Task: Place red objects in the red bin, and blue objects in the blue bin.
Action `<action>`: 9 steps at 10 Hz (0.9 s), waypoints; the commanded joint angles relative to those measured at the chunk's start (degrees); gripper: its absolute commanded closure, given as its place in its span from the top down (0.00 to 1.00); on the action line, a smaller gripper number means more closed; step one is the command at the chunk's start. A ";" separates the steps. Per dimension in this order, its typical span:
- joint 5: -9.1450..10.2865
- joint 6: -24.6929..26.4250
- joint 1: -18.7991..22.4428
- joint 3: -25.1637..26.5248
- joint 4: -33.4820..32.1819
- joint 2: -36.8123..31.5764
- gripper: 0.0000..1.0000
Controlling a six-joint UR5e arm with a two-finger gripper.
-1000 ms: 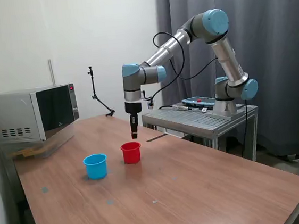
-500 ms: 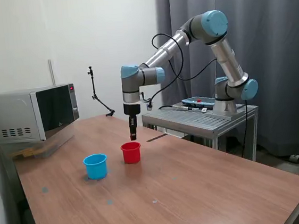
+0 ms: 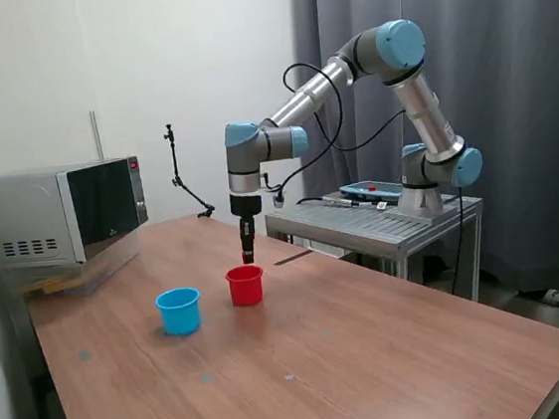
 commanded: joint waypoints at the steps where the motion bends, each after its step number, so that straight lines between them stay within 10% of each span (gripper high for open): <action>1: 0.03 0.00 0.00 -0.06 -0.09 0.43 0.00; 3: 0.03 0.00 0.00 -0.32 -0.09 0.43 0.00; 4: 0.03 0.00 0.00 -0.32 -0.09 0.43 1.00; 9: 0.03 0.00 0.09 -0.32 -0.18 0.52 1.00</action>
